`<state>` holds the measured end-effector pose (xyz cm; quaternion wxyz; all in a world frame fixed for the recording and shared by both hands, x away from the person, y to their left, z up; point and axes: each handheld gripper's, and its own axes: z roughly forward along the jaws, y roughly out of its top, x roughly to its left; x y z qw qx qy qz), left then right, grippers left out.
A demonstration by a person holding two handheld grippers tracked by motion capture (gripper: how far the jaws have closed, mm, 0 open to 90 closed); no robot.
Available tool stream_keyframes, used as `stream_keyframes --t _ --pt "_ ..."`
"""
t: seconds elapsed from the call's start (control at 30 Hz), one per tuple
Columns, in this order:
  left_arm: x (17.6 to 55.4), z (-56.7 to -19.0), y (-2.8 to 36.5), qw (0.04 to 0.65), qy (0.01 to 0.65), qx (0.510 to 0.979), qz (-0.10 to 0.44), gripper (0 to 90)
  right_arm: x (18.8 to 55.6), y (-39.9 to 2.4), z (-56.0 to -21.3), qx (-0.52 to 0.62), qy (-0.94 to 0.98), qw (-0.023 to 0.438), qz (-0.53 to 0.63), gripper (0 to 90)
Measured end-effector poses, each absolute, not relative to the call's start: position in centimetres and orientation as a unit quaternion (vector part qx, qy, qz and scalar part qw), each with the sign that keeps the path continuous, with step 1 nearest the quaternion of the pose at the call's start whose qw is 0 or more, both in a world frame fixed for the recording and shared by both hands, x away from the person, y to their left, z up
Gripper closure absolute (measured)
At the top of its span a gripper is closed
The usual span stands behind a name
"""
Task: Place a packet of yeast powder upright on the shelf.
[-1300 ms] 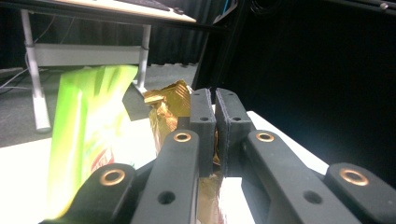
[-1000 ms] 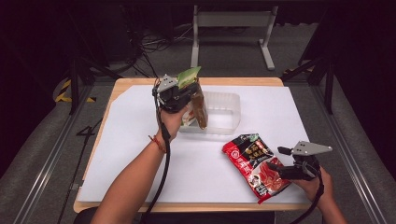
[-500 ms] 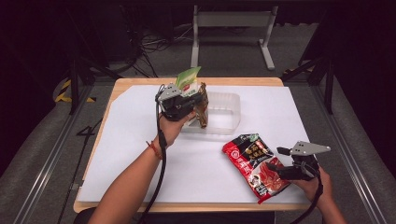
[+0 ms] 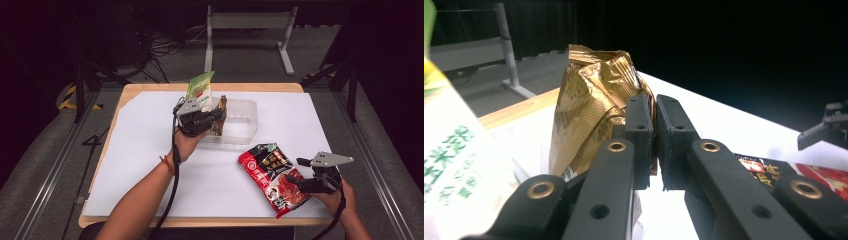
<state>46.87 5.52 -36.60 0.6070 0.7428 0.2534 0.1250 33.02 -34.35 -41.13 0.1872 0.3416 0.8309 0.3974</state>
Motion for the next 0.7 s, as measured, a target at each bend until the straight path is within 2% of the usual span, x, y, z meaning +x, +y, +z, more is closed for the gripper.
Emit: stream_keyframes --t 0.3,0.4,0.6,0.7 --pt "46.1 -35.7 7.0 0.602 0.233 0.751 0.142 74.6 33.0 -34.3 -41.1 0.343 0.83 0.187 0.397 24.7" --pt "45.8 -35.4 7.8 0.593 0.228 0.758 0.148 67.6 33.0 -34.4 -41.1 0.343 0.83 0.188 0.397 24.8" --pt "44.5 -35.2 9.7 0.566 0.202 0.781 0.169 59.1 33.2 -34.4 -41.1 0.347 0.829 0.186 0.398 25.3" --pt "44.0 -35.2 10.4 0.564 0.198 0.783 0.171 58.4 33.2 -34.4 -41.1 0.349 0.827 0.186 0.399 25.4"
